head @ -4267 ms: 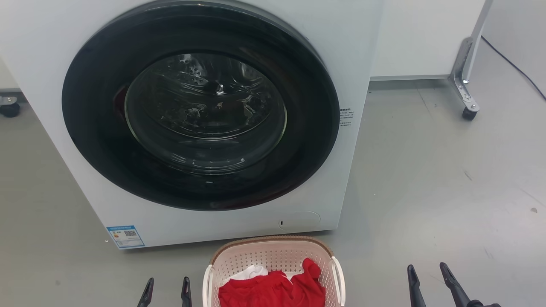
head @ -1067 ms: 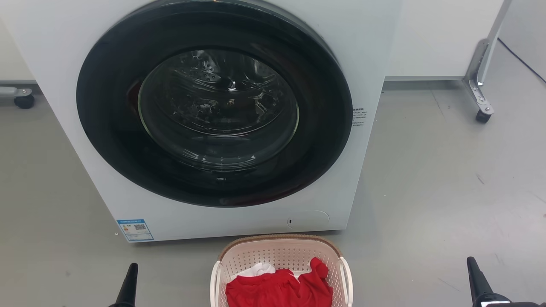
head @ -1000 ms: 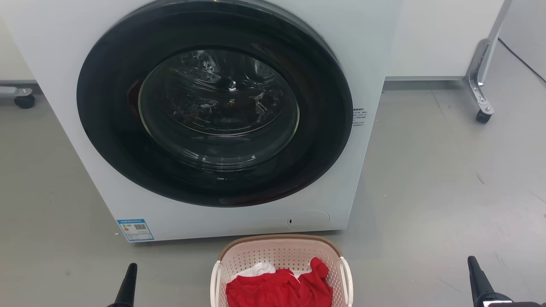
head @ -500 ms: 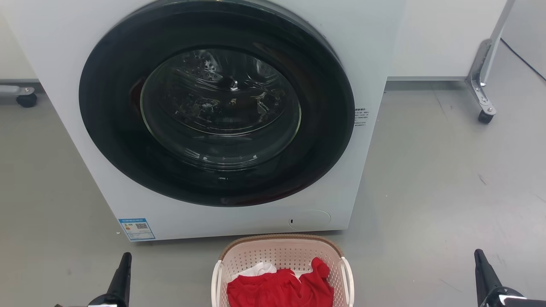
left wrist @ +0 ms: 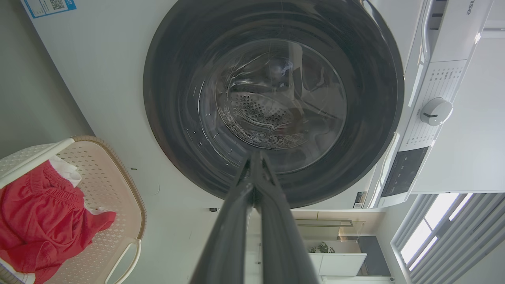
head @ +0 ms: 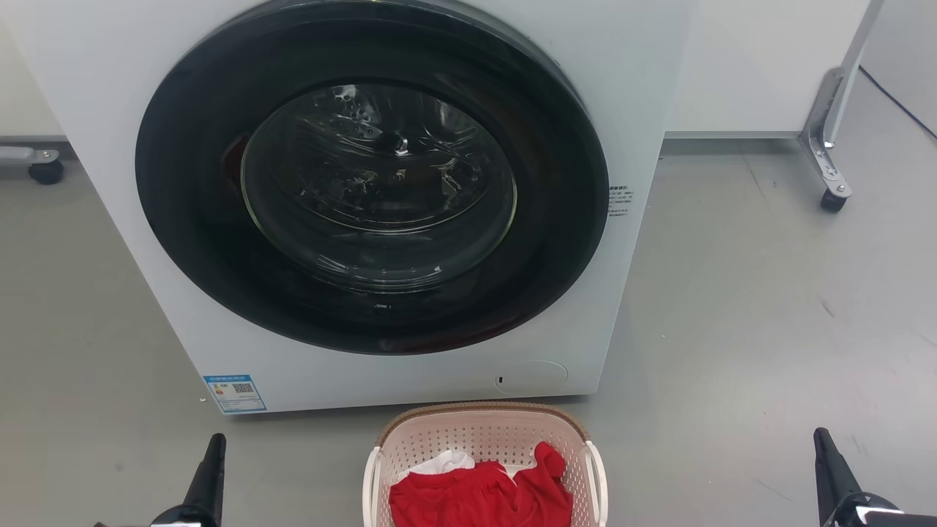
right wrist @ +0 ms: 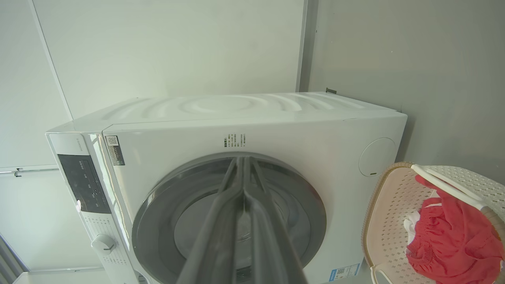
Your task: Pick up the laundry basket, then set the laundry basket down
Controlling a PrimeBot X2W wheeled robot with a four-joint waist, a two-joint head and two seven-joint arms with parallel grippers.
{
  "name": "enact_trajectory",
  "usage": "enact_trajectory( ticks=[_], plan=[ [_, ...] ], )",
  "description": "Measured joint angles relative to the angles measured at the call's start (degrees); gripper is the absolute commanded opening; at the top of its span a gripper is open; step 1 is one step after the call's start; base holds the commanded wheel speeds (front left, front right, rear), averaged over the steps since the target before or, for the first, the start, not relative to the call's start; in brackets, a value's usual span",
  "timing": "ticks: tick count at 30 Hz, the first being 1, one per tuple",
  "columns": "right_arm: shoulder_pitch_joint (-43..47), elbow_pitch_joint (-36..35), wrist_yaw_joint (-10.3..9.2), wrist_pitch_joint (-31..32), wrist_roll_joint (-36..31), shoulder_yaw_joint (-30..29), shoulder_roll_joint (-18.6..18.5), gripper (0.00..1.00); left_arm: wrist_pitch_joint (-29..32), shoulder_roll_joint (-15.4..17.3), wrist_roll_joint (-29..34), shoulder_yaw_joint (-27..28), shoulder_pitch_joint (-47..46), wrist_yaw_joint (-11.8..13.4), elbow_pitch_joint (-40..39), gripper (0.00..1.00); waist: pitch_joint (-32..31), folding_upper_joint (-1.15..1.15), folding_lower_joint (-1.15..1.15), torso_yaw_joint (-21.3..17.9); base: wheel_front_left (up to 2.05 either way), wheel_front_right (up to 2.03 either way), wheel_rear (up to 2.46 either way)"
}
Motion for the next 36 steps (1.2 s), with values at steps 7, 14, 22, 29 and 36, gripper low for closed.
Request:
enact_trajectory(
  ticks=[7,14,22,29,36],
  plan=[
    [0.0,0.0,0.0,0.0,0.0,0.0,0.0,0.0,0.0,0.0,0.0,0.0,0.0,0.0,0.0,0.0,0.0,0.0,0.0,0.0,0.0,0.0,0.0],
    [0.0,0.0,0.0,0.0,0.0,0.0,0.0,0.0,0.0,0.0,0.0,0.0,0.0,0.0,0.0,0.0,0.0,0.0,0.0,0.0,0.0,0.0,0.0],
    [0.0,0.0,0.0,0.0,0.0,0.0,0.0,0.0,0.0,0.0,0.0,0.0,0.0,0.0,0.0,0.0,0.0,0.0,0.0,0.0,0.0,0.0,0.0],
    [0.0,0.0,0.0,0.0,0.0,0.0,0.0,0.0,0.0,0.0,0.0,0.0,0.0,0.0,0.0,0.0,0.0,0.0,0.0,0.0,0.0,0.0,0.0],
    [0.0,0.0,0.0,0.0,0.0,0.0,0.0,0.0,0.0,0.0,0.0,0.0,0.0,0.0,0.0,0.0,0.0,0.0,0.0,0.0,0.0,0.0,0.0]
  ],
)
